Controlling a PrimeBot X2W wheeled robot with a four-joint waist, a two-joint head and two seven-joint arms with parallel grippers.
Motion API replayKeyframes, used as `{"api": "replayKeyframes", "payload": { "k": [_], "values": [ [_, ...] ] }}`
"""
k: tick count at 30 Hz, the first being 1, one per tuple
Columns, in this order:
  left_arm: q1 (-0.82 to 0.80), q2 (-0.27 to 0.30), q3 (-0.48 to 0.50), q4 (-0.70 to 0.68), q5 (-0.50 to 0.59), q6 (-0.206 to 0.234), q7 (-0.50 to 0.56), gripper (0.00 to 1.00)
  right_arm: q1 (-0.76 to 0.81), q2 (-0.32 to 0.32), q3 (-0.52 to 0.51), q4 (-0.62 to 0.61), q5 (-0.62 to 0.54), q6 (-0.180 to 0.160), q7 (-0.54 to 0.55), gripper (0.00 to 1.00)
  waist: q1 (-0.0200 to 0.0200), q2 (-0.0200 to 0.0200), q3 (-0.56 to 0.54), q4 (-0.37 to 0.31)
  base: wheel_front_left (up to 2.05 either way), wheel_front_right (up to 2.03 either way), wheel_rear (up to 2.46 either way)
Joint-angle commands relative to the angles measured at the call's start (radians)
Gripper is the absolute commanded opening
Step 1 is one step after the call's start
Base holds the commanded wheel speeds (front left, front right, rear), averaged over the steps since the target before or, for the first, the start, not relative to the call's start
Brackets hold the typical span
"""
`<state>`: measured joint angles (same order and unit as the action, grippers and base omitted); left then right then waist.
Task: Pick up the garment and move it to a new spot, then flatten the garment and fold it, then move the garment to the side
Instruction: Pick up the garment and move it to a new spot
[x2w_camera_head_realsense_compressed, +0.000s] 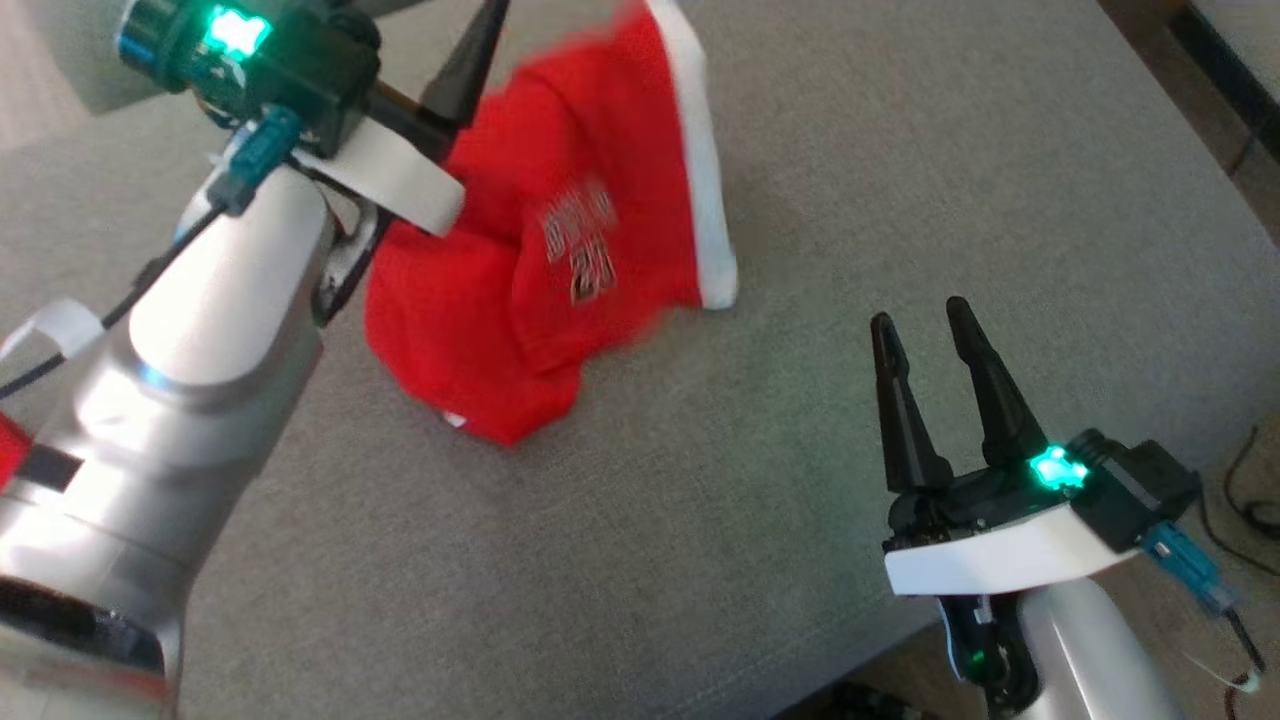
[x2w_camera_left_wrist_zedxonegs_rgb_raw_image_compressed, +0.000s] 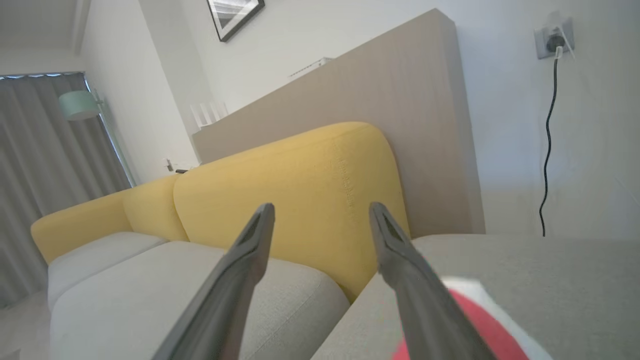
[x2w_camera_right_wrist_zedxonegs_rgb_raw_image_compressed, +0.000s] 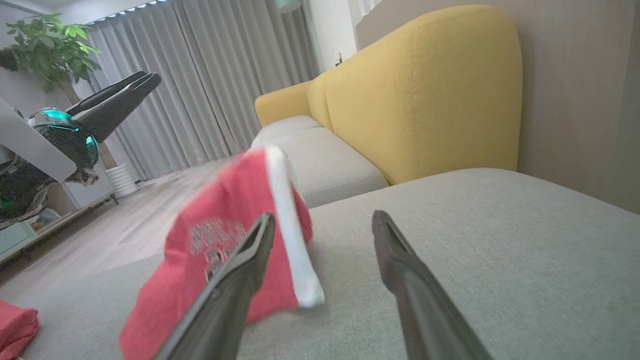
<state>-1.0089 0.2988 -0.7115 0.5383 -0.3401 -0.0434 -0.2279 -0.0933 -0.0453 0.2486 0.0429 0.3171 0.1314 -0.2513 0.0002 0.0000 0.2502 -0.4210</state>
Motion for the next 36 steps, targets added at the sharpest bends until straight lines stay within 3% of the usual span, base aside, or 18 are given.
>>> {"api": "replayKeyframes", "payload": {
  "k": [1,7,12,23,30,36],
  "values": [
    [-0.068,0.024,0.042,0.011,0.012,0.002,-0.017,1.00,-0.027,-0.005,0.024,-0.039,0.008,-0.001,-0.010,1.00,-0.0002,0.0000,0.026,-0.011,0.00,0.00,0.00],
    [-0.040,0.035,0.058,0.048,0.015,-0.004,-0.032,1.00,-0.027,-0.005,0.001,-0.028,-0.007,-0.001,-0.010,1.00,-0.0002,0.0000,0.004,0.074,0.00,0.00,0.00],
    [0.029,0.041,0.096,-0.020,0.012,0.010,-0.033,1.00,-0.027,-0.005,-0.028,-0.016,-0.032,-0.001,-0.010,1.00,-0.0002,0.0000,-0.031,0.167,0.00,0.00,0.00],
    [0.418,0.045,0.202,-0.241,0.002,0.090,-0.034,1.00,0.016,-0.005,-0.104,0.015,-0.106,-0.001,-0.011,1.00,-0.0002,0.0000,-0.125,0.403,0.00,0.00,0.00],
    [0.697,-0.010,0.275,-0.338,-0.001,0.143,-0.034,1.00,0.051,-0.005,-0.139,0.030,-0.123,-0.001,-0.011,1.00,-0.0002,0.0000,-0.160,0.466,0.00,0.00,0.00],
    [0.810,-0.069,0.323,-0.370,0.029,0.141,-0.034,1.00,0.061,-0.005,-0.138,0.042,-0.135,-0.001,-0.011,1.00,-0.0002,0.0000,-0.167,0.485,0.00,0.00,0.00]
  ]
}}
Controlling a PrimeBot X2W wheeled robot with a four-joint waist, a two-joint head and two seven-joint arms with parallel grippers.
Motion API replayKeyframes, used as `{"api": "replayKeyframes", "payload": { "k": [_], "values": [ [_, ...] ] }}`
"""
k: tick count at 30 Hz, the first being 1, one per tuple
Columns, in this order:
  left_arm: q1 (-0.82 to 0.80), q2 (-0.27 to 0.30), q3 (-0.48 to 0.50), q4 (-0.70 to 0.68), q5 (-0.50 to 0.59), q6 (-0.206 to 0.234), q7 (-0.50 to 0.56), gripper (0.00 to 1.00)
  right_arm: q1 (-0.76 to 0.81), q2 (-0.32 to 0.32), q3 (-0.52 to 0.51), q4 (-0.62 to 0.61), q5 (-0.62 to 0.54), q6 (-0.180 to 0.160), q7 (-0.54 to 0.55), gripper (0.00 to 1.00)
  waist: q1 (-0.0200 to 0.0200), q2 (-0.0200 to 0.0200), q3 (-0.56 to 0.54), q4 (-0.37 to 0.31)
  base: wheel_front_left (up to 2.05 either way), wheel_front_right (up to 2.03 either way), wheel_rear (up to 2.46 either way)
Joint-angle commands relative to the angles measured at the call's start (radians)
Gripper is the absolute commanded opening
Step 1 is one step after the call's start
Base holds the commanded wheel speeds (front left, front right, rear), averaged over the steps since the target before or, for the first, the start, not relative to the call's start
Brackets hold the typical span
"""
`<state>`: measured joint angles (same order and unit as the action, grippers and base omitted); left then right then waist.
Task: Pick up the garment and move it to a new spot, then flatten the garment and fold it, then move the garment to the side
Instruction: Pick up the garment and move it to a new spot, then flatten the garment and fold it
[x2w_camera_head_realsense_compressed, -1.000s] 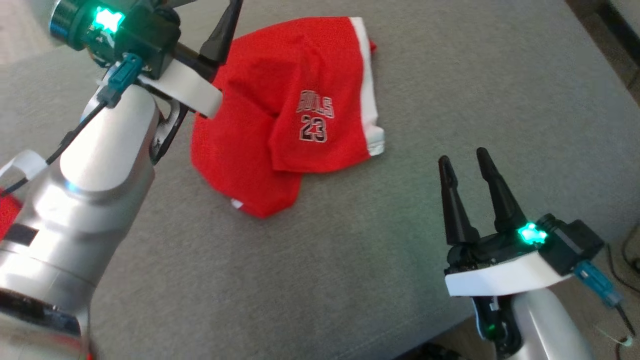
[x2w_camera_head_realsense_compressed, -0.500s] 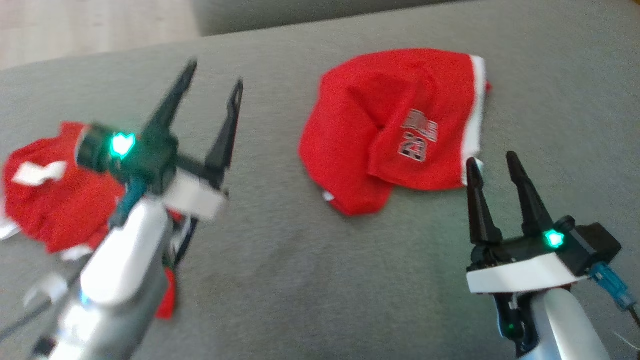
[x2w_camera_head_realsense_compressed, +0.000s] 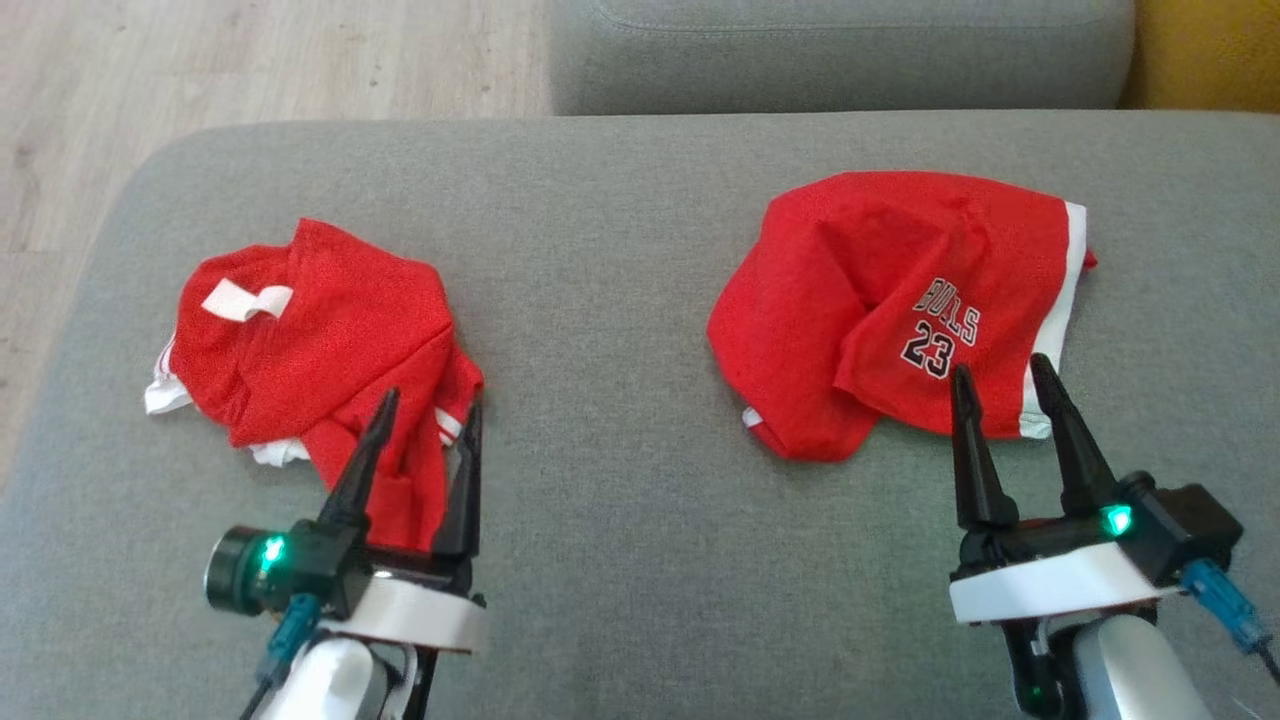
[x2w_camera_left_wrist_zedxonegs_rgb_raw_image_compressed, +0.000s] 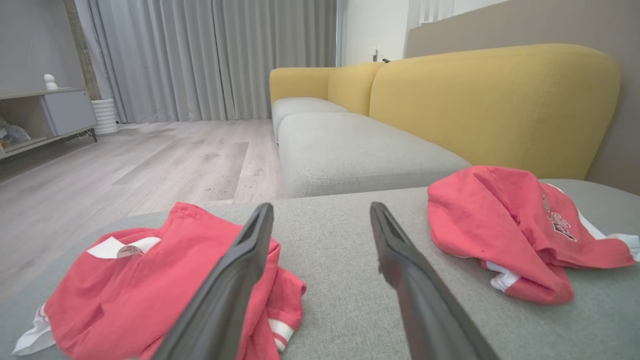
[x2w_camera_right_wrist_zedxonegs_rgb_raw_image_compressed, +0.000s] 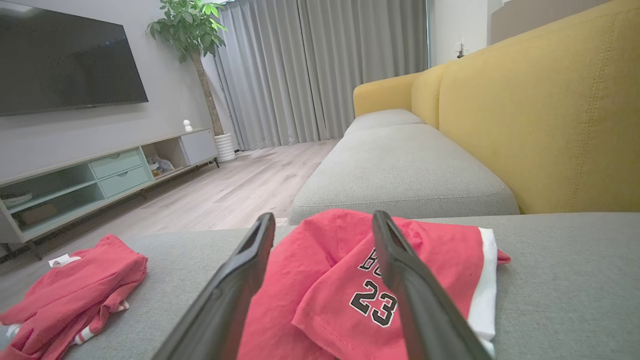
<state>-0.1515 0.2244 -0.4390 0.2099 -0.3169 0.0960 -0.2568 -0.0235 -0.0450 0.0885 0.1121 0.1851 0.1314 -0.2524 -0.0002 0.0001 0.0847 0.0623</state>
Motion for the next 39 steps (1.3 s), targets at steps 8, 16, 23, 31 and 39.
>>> {"api": "replayKeyframes", "payload": {
  "k": [8,16,23,31,39],
  "values": [
    [-0.044,-0.042,0.093,-0.043,0.054,-0.037,-0.005,1.00,-0.017,-0.005,0.039,-0.027,-0.008,-0.001,-0.009,1.00,0.0002,-0.0001,0.007,0.009,0.00,0.00,0.00],
    [-0.045,-0.087,0.124,-0.014,0.082,-0.077,-0.005,1.00,-0.036,-0.005,0.137,0.015,-0.080,-0.001,-0.009,1.00,0.0002,-0.0001,0.017,0.040,0.00,0.00,0.00],
    [-0.047,-0.121,0.140,0.005,0.105,-0.109,-0.005,1.00,-0.113,-0.005,0.211,0.184,-0.170,-0.001,0.004,1.00,0.0002,-0.0001,0.042,0.088,0.00,0.00,0.00],
    [-0.059,-0.148,0.160,0.018,0.123,-0.134,-0.005,1.00,-0.219,-0.005,0.185,0.359,-0.261,-0.001,0.127,1.00,0.0002,-0.0001,0.077,0.137,0.00,0.00,0.00],
    [-0.063,-0.163,0.182,0.022,0.133,-0.148,-0.005,1.00,-0.269,-0.005,0.130,0.447,-0.291,-0.001,0.207,1.00,0.0002,-0.0001,0.094,0.156,0.00,0.00,0.00]
  ]
}}
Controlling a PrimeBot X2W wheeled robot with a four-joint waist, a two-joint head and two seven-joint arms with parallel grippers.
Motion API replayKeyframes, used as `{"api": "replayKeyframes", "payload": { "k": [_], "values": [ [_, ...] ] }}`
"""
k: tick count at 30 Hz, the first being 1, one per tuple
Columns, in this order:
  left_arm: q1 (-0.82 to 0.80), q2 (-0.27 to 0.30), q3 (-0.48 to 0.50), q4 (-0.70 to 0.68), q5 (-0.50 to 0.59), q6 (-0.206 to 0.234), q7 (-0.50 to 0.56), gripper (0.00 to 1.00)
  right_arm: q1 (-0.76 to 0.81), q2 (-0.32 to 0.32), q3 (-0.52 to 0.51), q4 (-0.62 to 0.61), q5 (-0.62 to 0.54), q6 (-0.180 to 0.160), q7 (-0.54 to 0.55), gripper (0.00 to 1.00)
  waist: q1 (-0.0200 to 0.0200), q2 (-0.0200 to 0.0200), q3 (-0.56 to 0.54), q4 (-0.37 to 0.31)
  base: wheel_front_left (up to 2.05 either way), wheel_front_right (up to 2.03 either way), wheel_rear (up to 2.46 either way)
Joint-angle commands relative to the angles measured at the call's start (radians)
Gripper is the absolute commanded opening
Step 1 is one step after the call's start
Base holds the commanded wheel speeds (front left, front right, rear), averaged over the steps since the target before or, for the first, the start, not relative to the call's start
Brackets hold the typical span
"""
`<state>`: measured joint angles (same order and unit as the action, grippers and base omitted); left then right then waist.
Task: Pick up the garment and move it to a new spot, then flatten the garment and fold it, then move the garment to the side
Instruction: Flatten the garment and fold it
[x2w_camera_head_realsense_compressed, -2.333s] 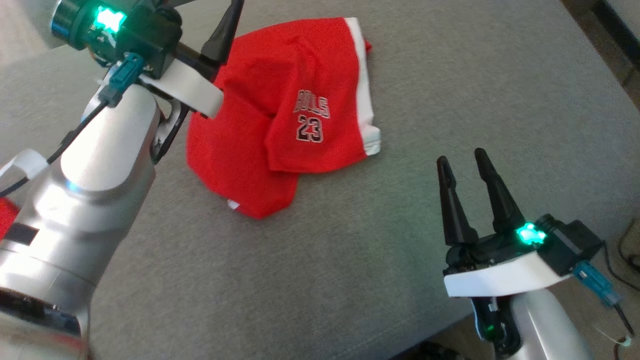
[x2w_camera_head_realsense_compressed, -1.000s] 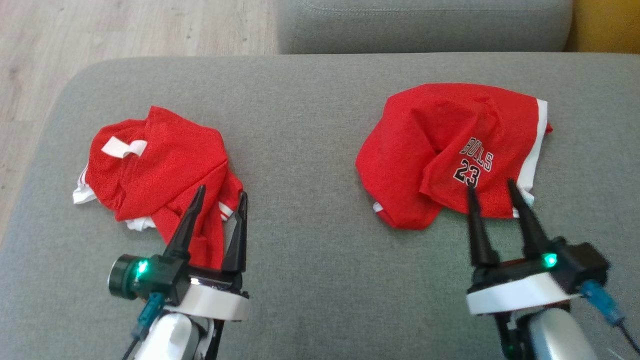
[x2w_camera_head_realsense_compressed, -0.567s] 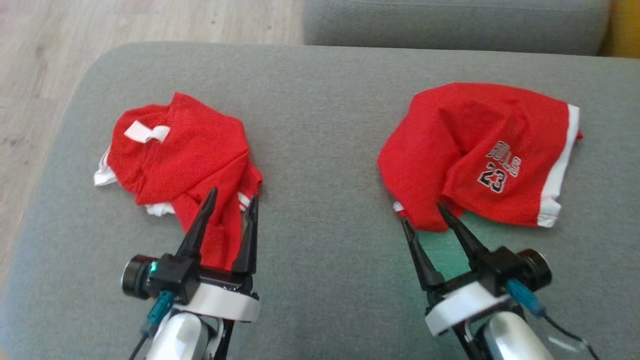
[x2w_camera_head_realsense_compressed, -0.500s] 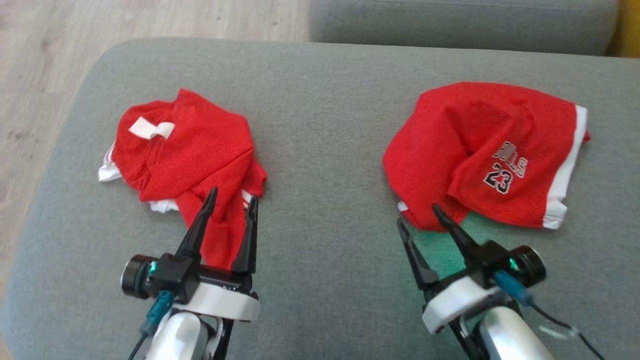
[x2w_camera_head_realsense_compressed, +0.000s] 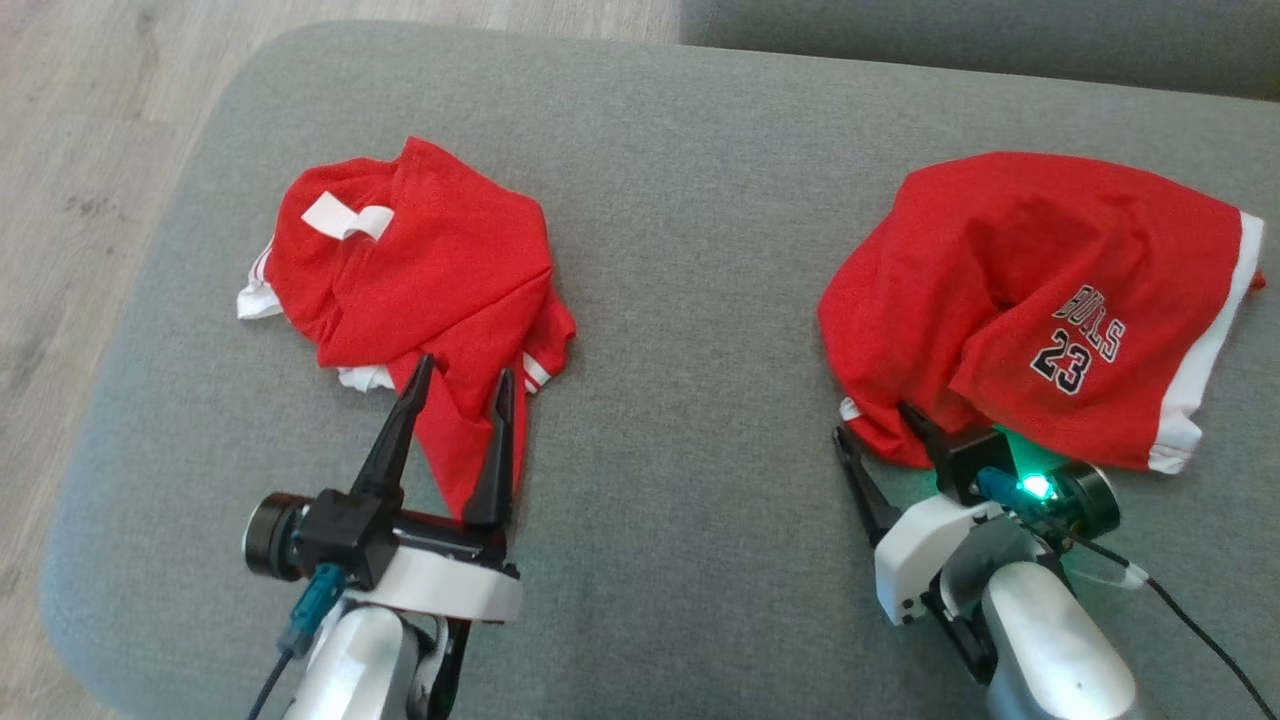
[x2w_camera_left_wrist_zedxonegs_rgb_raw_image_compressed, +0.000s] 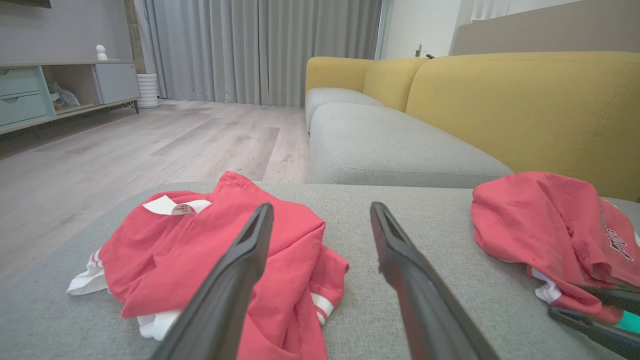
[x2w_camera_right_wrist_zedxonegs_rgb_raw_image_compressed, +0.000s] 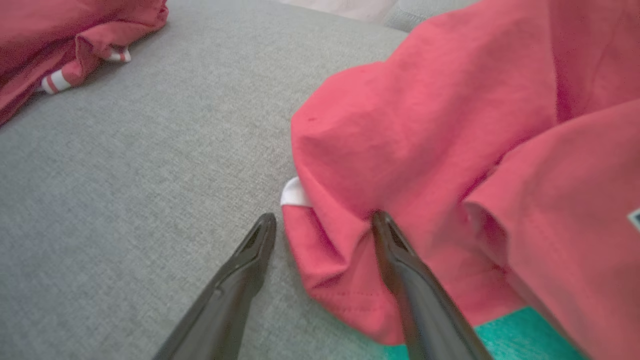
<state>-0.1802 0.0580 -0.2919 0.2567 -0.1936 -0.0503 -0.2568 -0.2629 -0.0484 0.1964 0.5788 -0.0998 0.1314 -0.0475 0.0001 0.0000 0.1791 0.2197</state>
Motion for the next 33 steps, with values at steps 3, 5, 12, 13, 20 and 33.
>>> {"api": "replayKeyframes", "payload": {
  "k": [3,5,12,13,20,33],
  "values": [
    [-0.027,0.001,0.046,-0.021,0.013,-0.004,-0.005,1.00,-0.038,-0.002,0.025,0.000,-0.027,-0.001,0.012,0.00,-0.0001,0.0000,-0.007,-0.015,0.00,0.00,0.00],
    [-0.024,0.000,0.054,-0.019,0.016,-0.006,-0.005,1.00,-0.037,-0.002,0.015,0.002,-0.028,-0.001,0.004,0.00,-0.0001,0.0000,-0.015,-0.031,0.00,0.00,0.00],
    [-0.005,-0.003,0.076,-0.023,0.024,-0.013,-0.005,1.00,0.001,-0.002,-0.152,-0.067,-0.117,-0.001,-0.040,0.00,-0.0001,0.0000,-0.063,-0.118,0.00,0.00,0.00],
    [0.000,-0.004,0.078,-0.024,0.025,-0.013,-0.005,1.00,0.010,-0.002,-0.187,-0.088,-0.140,-0.001,-0.039,0.00,-0.0001,0.0000,-0.070,-0.133,0.00,0.00,0.00],
    [0.018,-0.006,0.077,-0.029,0.025,-0.012,-0.005,1.00,0.080,-0.020,-0.439,-0.242,-0.307,-0.001,0.021,0.00,-0.0001,0.0000,-0.104,-0.203,0.00,0.00,0.00],
    [0.011,-0.008,0.062,-0.024,0.006,-0.009,-0.005,1.00,0.093,-0.007,-0.633,-0.317,-0.364,-0.001,0.074,1.00,-0.0001,0.0000,-0.096,-0.224,0.00,0.00,0.00]
  ]
}}
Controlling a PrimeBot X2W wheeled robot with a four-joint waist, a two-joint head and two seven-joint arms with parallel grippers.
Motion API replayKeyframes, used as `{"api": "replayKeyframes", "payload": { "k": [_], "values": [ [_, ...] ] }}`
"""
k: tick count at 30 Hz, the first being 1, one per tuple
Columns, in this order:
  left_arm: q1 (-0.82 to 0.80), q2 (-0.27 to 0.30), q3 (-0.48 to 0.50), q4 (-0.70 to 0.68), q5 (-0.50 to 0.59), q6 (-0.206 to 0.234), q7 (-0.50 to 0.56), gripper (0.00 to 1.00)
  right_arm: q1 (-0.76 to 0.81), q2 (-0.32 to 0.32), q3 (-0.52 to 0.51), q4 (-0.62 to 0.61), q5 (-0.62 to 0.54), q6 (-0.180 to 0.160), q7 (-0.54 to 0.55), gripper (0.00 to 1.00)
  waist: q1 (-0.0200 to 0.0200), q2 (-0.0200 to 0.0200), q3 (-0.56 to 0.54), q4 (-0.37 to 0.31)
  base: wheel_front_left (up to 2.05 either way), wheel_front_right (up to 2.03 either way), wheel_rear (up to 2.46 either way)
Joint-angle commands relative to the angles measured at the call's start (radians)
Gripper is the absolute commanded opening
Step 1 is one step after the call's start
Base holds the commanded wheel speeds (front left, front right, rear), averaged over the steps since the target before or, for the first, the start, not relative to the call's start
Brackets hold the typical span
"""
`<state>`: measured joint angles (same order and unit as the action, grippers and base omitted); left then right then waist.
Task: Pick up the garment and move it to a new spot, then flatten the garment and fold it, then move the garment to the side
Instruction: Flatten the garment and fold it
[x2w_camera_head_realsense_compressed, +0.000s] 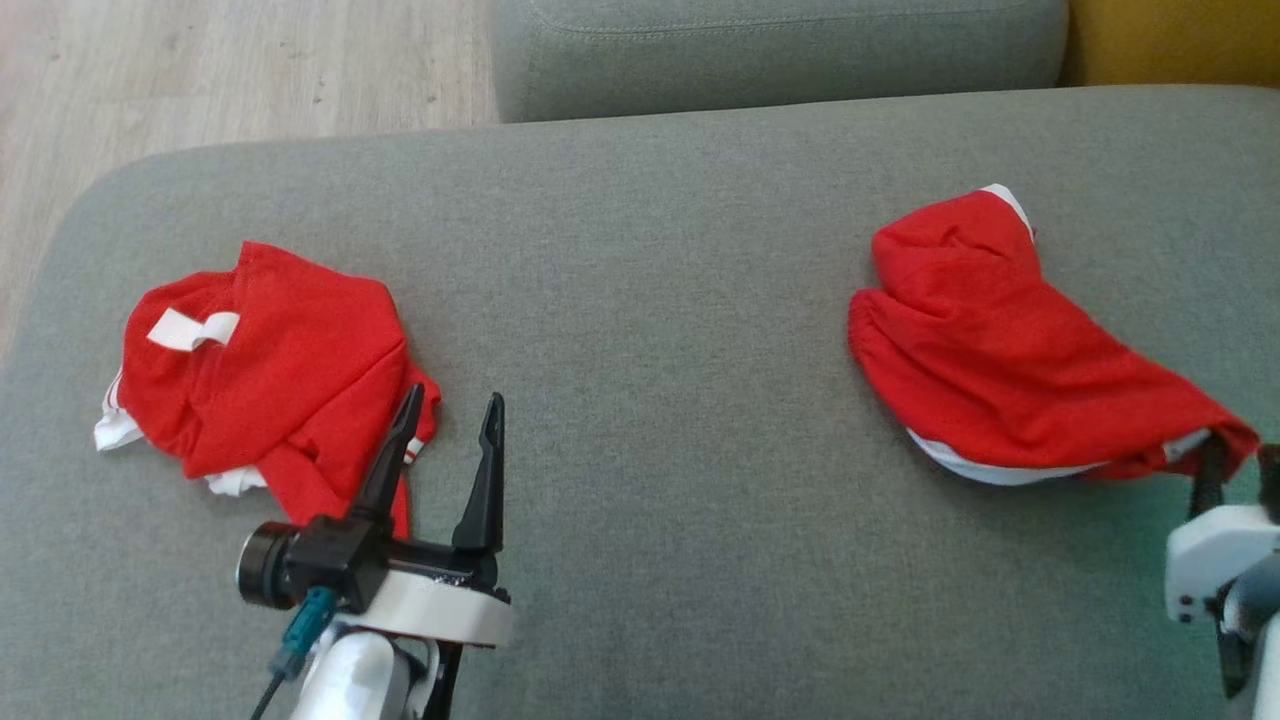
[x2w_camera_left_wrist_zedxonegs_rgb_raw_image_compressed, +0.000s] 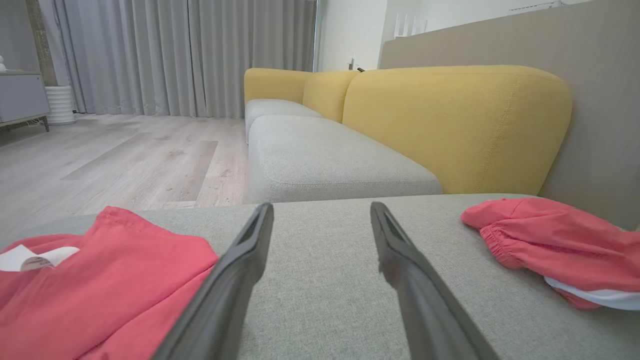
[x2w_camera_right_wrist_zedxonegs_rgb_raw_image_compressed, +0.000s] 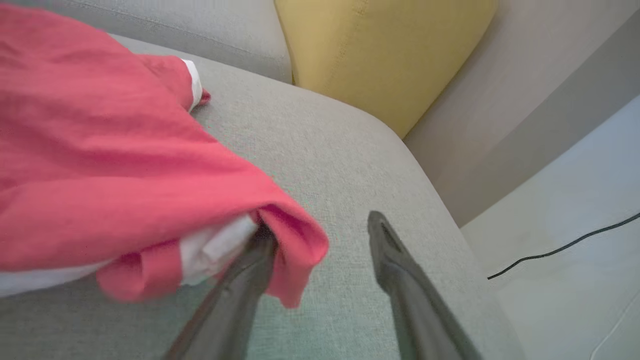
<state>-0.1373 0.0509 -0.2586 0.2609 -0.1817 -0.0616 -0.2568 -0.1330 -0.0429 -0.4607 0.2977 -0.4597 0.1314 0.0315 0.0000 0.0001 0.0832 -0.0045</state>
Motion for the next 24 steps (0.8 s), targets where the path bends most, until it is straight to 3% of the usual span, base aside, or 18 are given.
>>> {"api": "replayKeyframes", "payload": {
  "k": [1,7,15,24],
  "values": [
    [-0.033,0.000,0.028,-0.026,-0.006,0.002,-0.005,1.00,-0.040,-0.010,0.027,-0.045,-0.001,-0.001,-0.017,1.00,0.0000,-0.0001,0.001,0.000,0.00,0.00,0.00],
    [-0.038,-0.001,0.032,-0.022,-0.004,0.000,-0.005,1.00,-0.044,-0.008,0.083,-0.092,0.079,-0.001,-0.097,1.00,0.0000,-0.0001,0.001,-0.004,0.00,0.00,0.00],
    [-0.034,-0.001,0.037,-0.020,0.003,-0.004,-0.005,1.00,-0.005,-0.008,0.233,-0.167,0.235,-0.001,-0.213,1.00,0.0000,-0.0001,-0.011,-0.012,0.00,0.00,0.00],
    [-0.038,-0.001,0.027,-0.022,0.006,-0.007,-0.005,1.00,0.037,-0.007,0.421,-0.161,0.279,-0.001,-0.256,1.00,0.0000,-0.0001,-0.002,0.006,0.00,0.00,0.00]
  ]
}}
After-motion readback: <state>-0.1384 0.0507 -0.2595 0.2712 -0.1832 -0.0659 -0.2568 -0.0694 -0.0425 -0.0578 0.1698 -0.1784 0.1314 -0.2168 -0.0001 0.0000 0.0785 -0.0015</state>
